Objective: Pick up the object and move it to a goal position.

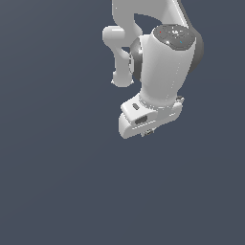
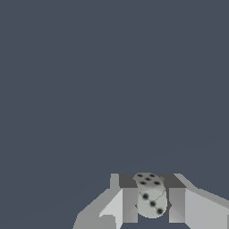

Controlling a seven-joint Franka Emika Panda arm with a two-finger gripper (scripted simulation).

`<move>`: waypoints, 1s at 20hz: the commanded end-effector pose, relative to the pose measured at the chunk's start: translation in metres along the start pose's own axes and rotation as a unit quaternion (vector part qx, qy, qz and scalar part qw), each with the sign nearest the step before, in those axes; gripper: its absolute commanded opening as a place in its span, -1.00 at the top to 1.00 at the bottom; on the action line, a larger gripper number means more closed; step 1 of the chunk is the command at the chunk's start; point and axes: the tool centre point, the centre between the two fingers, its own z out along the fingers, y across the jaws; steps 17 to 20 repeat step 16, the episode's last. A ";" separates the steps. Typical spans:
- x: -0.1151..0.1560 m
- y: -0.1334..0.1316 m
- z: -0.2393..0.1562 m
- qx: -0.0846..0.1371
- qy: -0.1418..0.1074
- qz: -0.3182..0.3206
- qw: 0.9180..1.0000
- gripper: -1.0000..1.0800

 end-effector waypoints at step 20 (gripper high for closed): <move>0.011 -0.001 -0.074 0.000 -0.001 0.001 1.000 1.00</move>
